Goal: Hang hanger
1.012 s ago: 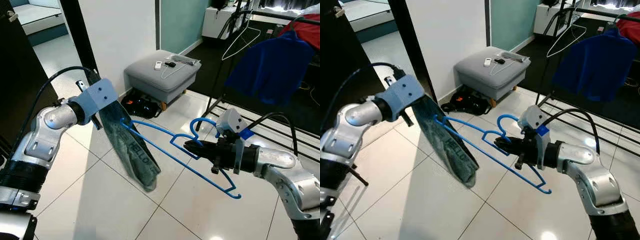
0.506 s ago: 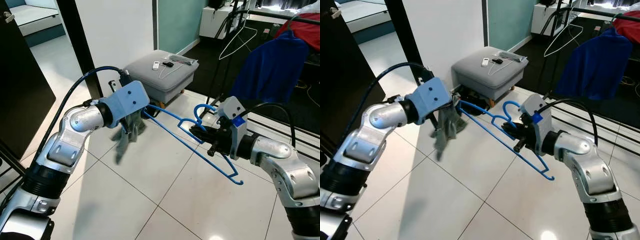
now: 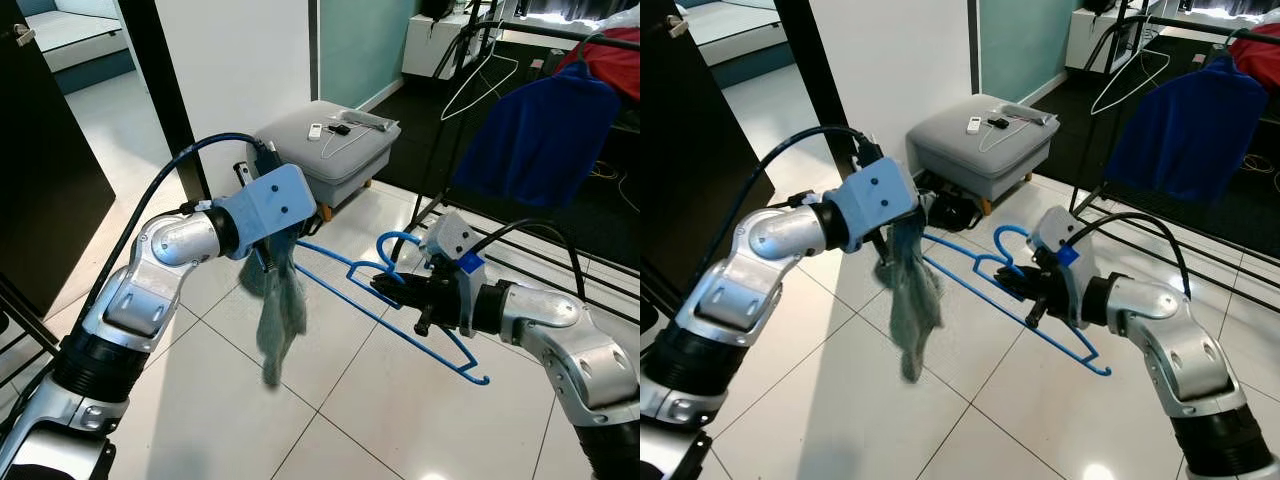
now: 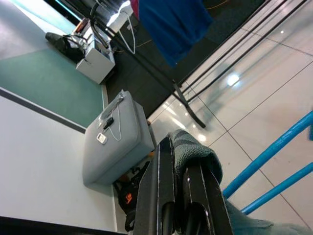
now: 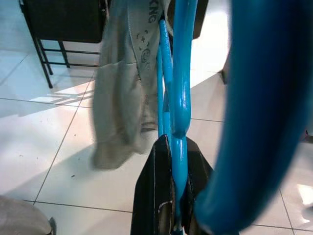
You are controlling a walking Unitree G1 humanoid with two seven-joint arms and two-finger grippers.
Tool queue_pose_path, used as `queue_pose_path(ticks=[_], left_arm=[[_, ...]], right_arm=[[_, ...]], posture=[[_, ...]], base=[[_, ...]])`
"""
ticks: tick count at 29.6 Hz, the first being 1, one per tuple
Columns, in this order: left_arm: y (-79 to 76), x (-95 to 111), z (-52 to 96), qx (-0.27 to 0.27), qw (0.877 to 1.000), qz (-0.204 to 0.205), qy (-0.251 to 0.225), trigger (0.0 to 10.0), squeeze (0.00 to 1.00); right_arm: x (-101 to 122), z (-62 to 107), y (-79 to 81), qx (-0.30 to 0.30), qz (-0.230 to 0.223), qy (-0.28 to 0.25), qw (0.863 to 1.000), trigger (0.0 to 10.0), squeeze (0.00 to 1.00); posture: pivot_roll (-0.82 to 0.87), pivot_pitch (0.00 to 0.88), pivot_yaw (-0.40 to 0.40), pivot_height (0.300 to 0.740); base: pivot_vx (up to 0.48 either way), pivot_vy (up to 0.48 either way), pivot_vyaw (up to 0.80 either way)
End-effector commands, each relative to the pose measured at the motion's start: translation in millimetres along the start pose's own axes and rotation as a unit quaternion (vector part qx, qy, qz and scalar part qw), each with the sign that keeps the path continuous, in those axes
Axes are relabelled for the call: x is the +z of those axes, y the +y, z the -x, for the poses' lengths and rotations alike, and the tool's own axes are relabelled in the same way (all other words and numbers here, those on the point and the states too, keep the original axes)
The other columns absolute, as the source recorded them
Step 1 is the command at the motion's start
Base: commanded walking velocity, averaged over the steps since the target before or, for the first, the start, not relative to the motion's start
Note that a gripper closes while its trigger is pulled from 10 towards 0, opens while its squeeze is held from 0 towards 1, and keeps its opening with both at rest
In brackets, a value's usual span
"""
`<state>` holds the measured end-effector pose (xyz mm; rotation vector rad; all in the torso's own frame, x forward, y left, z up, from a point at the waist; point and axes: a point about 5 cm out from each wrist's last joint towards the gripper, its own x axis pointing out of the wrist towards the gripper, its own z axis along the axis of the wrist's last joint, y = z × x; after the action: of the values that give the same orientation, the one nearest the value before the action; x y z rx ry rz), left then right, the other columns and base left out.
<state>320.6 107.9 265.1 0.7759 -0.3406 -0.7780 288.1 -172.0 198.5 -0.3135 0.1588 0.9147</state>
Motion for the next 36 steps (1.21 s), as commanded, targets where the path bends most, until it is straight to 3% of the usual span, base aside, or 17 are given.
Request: queue_pose_path(ticks=[1, 7, 15, 22, 23, 24, 25, 28, 29, 30, 31, 33, 34, 35, 36], left_arm=[[-4.3, 7, -1.5, -0.011, 1.000, 0.005, -0.015, 10.0, 0.00], [-12.2, 14, -2.7, -0.024, 0.999, 0.015, -0.035, 10.0, 0.00], [-14.3, 14, -1.2, -0.035, 0.999, 0.005, -0.032, 10.0, 0.00], [-19.5, 21, -4.2, -0.041, 0.998, 0.014, -0.048, 10.0, 0.00], [-21.9, 24, -5.1, -0.043, 0.998, 0.019, -0.053, 10.0, 0.00], [-25.7, 26, -6.5, -0.046, 0.997, 0.022, -0.058, 10.0, 0.00], [-25.7, 26, -6.5, -0.046, 0.997, 0.022, -0.058, 10.0, 0.00], [-36.0, 33, -10.0, -0.056, 0.995, 0.035, -0.074, 10.0, 0.00], [-36.0, 33, -10.0, -0.056, 0.995, 0.035, -0.074, 10.0, 0.00], [-43.3, 37, -11.6, -0.065, 0.994, 0.043, -0.083, 10.0, 0.00], [-43.3, 37, -11.6, -0.065, 0.994, 0.043, -0.083, 10.0, 0.00], [-50.3, 40, -12.7, -0.073, 0.992, 0.051, -0.089, 10.0, 0.00], [-50.3, 40, -12.7, -0.073, 0.992, 0.051, -0.089, 10.0, 0.00], [-55.3, 41, -13.3, -0.079, 0.991, 0.053, -0.090, 10.0, 0.00], [-55.3, 41, -13.3, -0.079, 0.991, 0.053, -0.090, 10.0, 0.00]], right_arm=[[0, -5.4, -3.1, -0.018, 0.001, 0.001, 1.000, 10.0, 0.00], [1, -13.9, -11.5, -0.063, -0.033, -0.023, 0.997, 10.0, 0.00], [-3, -19.1, 3.8, -0.014, -0.057, -0.027, 0.998, 10.0, 0.00], [-10, -28.4, -14.3, -0.116, -0.139, -0.045, 0.982, 10.0, 0.00], [-9, -30.9, -17.9, -0.141, -0.168, -0.058, 0.974, 10.0, 0.00], [-9, -33.7, -23.0, -0.173, -0.224, -0.083, 0.956, 10.0, 0.00], [-9, -33.7, -23.0, -0.173, -0.224, -0.083, 0.956, 10.0, 0.00], [-4, -42.2, -28.6, -0.202, -0.374, -0.159, 0.891, 10.0, 0.00], [-4, -42.2, -28.6, -0.202, -0.374, -0.159, 0.891, 10.0, 0.00], [0, -46.1, -32.1, -0.202, -0.440, -0.204, 0.851, 10.0, 0.00], [0, -46.1, -32.1, -0.202, -0.440, -0.204, 0.851, 10.0, 0.00], [3, -48.0, -37.9, -0.207, -0.486, -0.237, 0.815, 10.0, 0.00], [3, -48.0, -37.9, -0.207, -0.486, -0.237, 0.815, 10.0, 0.00], [7, -48.5, -42.0, -0.210, -0.504, -0.254, 0.799, 10.0, 0.00], [7, -48.5, -42.0, -0.210, -0.504, -0.254, 0.799, 10.0, 0.00]], posture=[[-0.06, 0.050, 0.051, 0.740], [-0.06, 0.051, 0.049, 0.740], [-0.06, 0.051, 0.045, 0.740], [-0.06, 0.051, 0.043, 0.740], [-0.06, 0.052, 0.040, 0.740], [-0.05, 0.050, 0.037, 0.740], [-0.05, 0.050, 0.037, 0.740], [-0.05, 0.050, 0.037, 0.740], [-0.05, 0.050, 0.037, 0.740], [-0.05, 0.050, 0.037, 0.740], [-0.05, 0.050, 0.037, 0.740], [-0.05, 0.050, 0.034, 0.740], [-0.05, 0.050, 0.034, 0.740], [-0.05, 0.050, 0.032, 0.740], [-0.05, 0.050, 0.032, 0.740]], base=[[0.000, 0.000, 0.00], [0.000, 0.000, 0.00], [0.000, 0.000, 0.00], [0.000, 0.000, 0.00], [0.000, 0.000, 0.00], [0.000, 0.000, 0.00], [0.000, 0.000, 0.00], [0.000, 0.000, 0.00], [0.000, 0.000, 0.00], [0.000, 0.000, 0.00], [0.000, 0.000, 0.00], [0.000, 0.000, 0.00], [0.000, 0.000, 0.00], [0.000, 0.000, 0.00], [0.000, 0.000, 0.00]])
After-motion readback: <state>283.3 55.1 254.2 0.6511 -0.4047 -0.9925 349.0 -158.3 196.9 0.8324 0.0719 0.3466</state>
